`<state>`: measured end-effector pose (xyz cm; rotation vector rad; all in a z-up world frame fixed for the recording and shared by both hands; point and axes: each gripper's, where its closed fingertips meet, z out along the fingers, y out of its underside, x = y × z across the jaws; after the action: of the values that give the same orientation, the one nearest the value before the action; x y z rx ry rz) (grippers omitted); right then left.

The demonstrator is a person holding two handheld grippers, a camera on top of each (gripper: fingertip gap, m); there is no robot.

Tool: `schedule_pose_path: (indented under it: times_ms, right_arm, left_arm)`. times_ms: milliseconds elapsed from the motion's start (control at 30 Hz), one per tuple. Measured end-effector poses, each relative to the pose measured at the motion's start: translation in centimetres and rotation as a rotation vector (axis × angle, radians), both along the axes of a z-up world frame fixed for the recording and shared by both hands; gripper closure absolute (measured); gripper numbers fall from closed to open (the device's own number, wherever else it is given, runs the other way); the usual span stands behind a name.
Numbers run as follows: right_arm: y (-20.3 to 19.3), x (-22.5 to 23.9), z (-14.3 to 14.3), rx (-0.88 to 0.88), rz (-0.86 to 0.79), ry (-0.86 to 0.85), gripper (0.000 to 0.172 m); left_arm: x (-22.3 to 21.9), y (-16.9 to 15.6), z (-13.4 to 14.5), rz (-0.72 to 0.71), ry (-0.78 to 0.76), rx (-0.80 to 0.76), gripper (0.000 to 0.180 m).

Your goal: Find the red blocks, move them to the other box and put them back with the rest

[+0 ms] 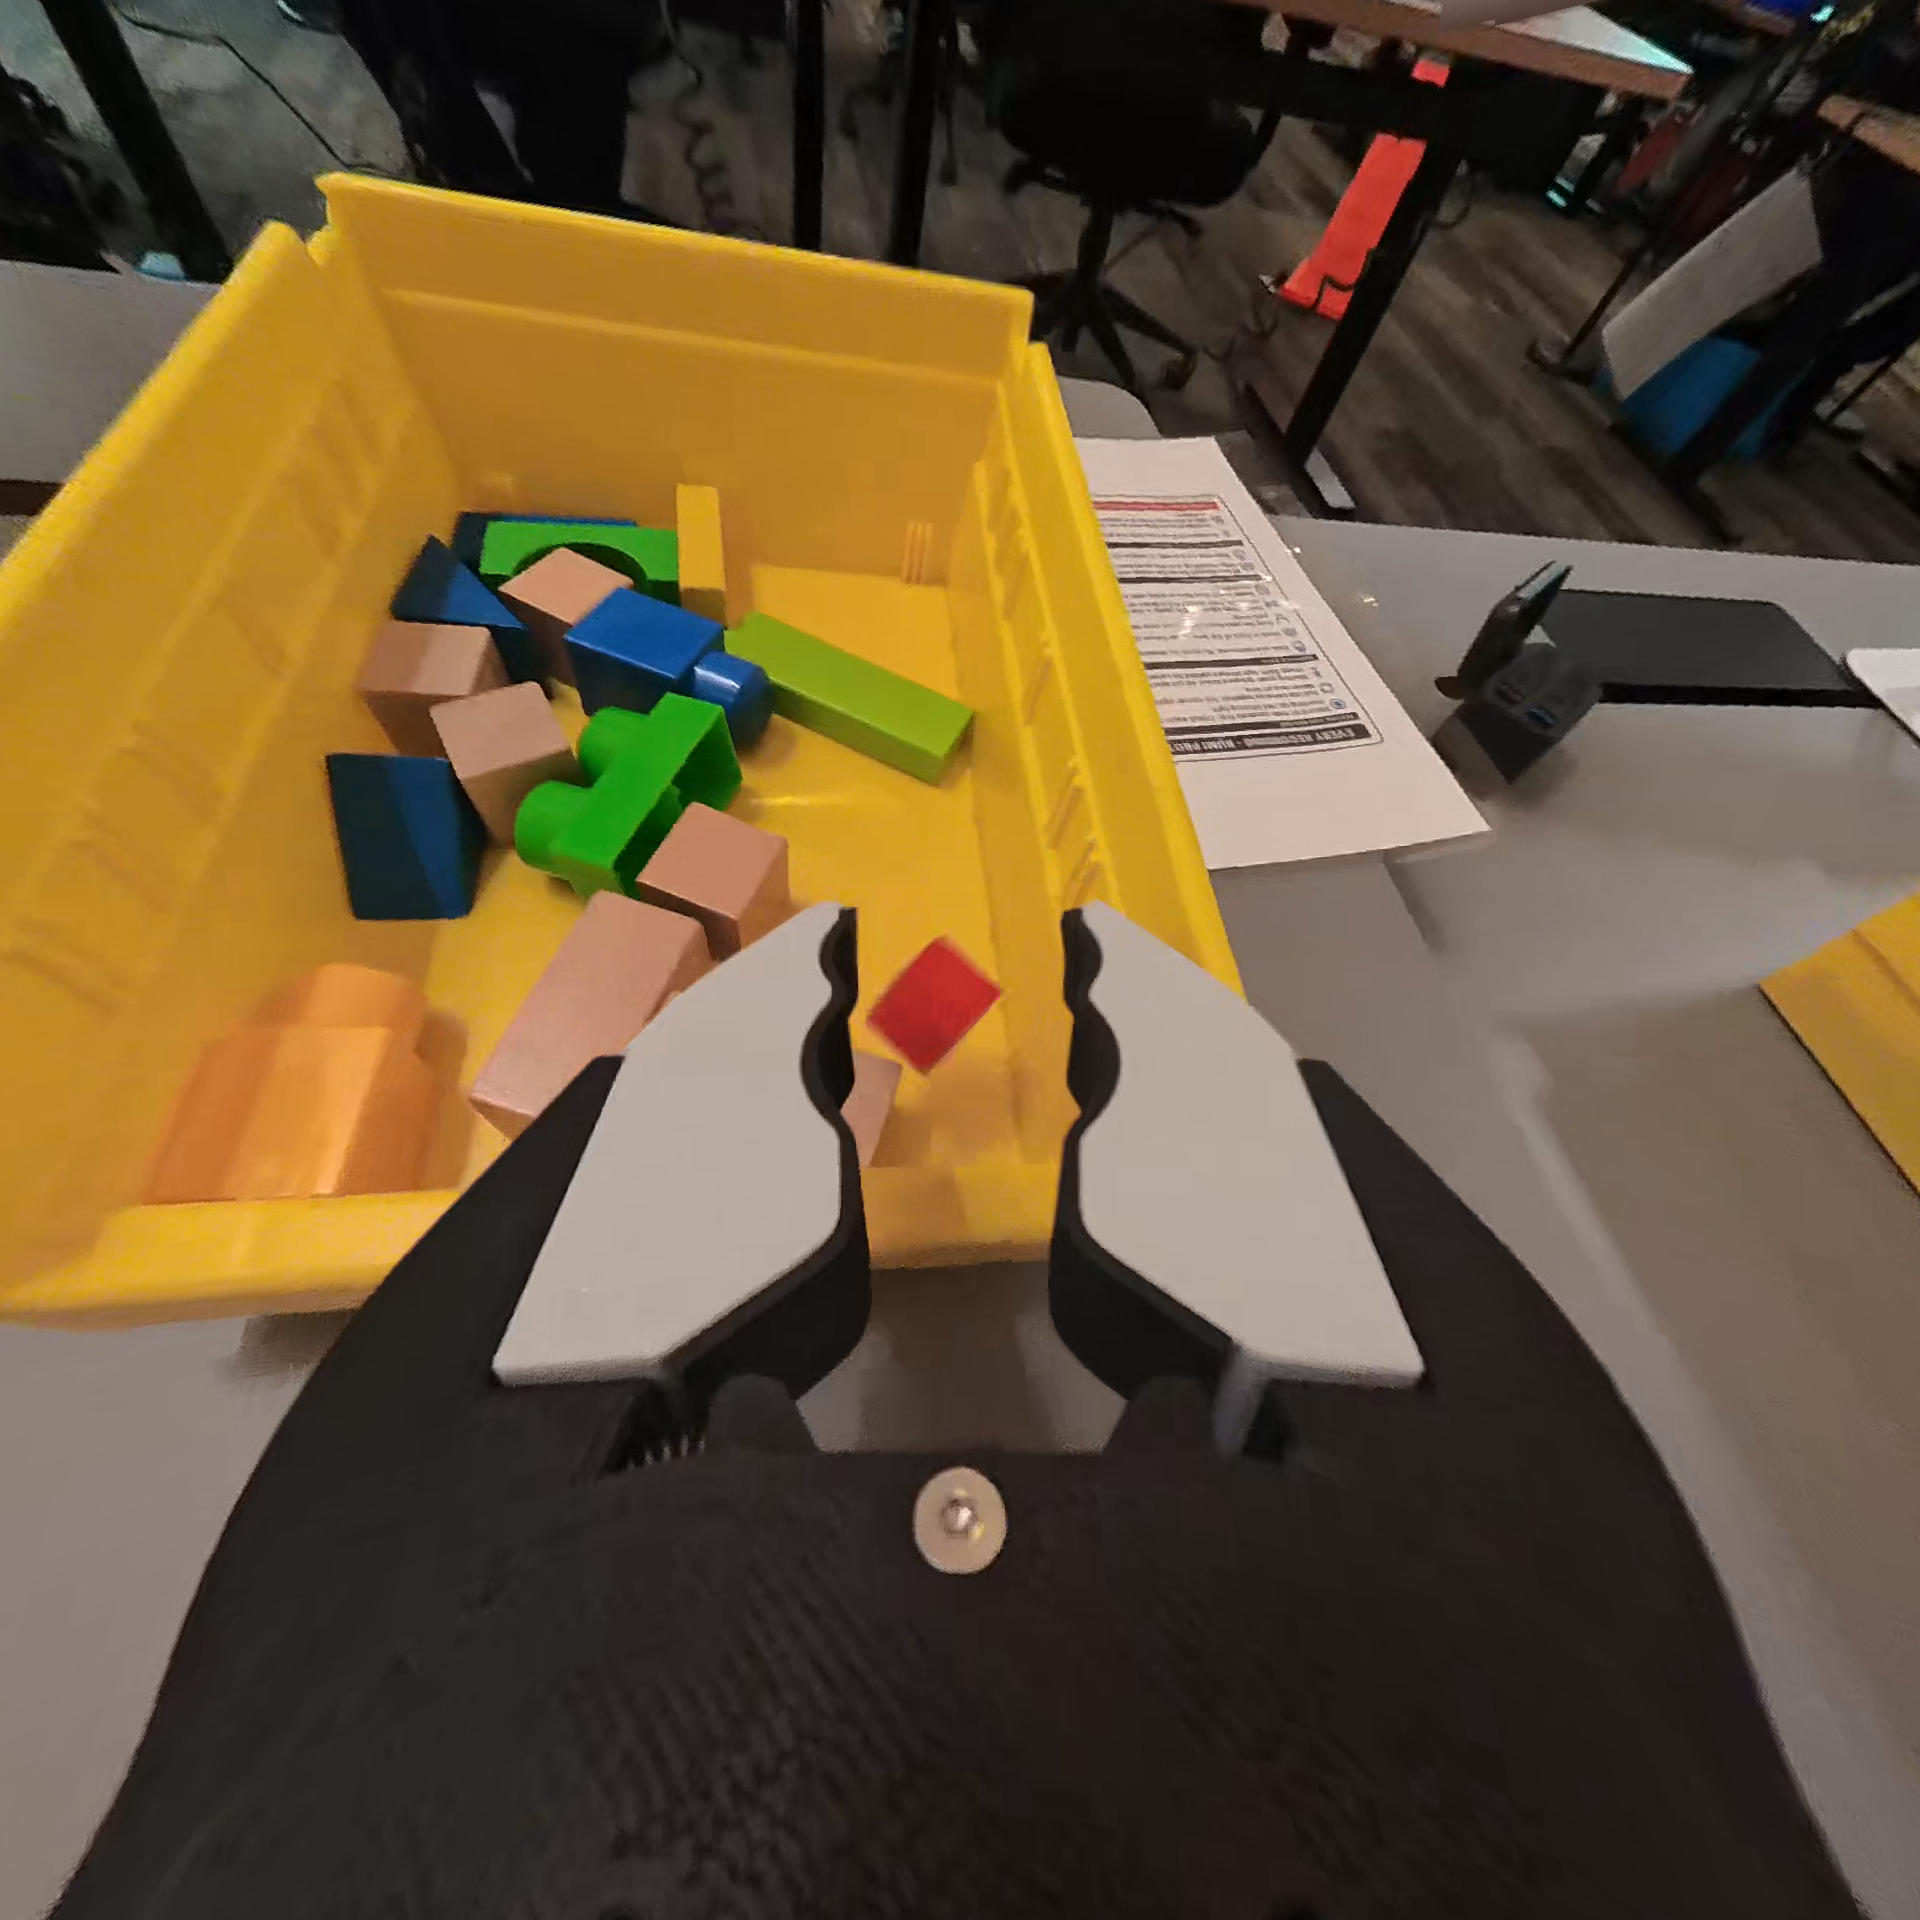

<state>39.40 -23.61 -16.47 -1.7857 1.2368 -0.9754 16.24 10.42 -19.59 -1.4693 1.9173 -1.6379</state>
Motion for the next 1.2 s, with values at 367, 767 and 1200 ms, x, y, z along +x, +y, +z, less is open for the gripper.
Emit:
schedule_pose_path:
  times_ms: [367,767,1200]
  right_arm:
    - [6.6,-9.7,7.6,0.23,0.257,-0.308,0.132]
    - [13.1,-13.2,8.9,0.295,0.482,-0.377,0.131]
    - [16.2,-14.1,9.3,0.277,0.599,-0.365,0.131]
  left_arm:
    - [0.1,0.9,1.0,0.027,-0.027,0.008,0.137]
    - [-4.6,16.5,9.8,0.409,-0.158,0.245,0.145]
    - [-8.4,31.4,-0.5,0.376,0.7,0.394,0.136]
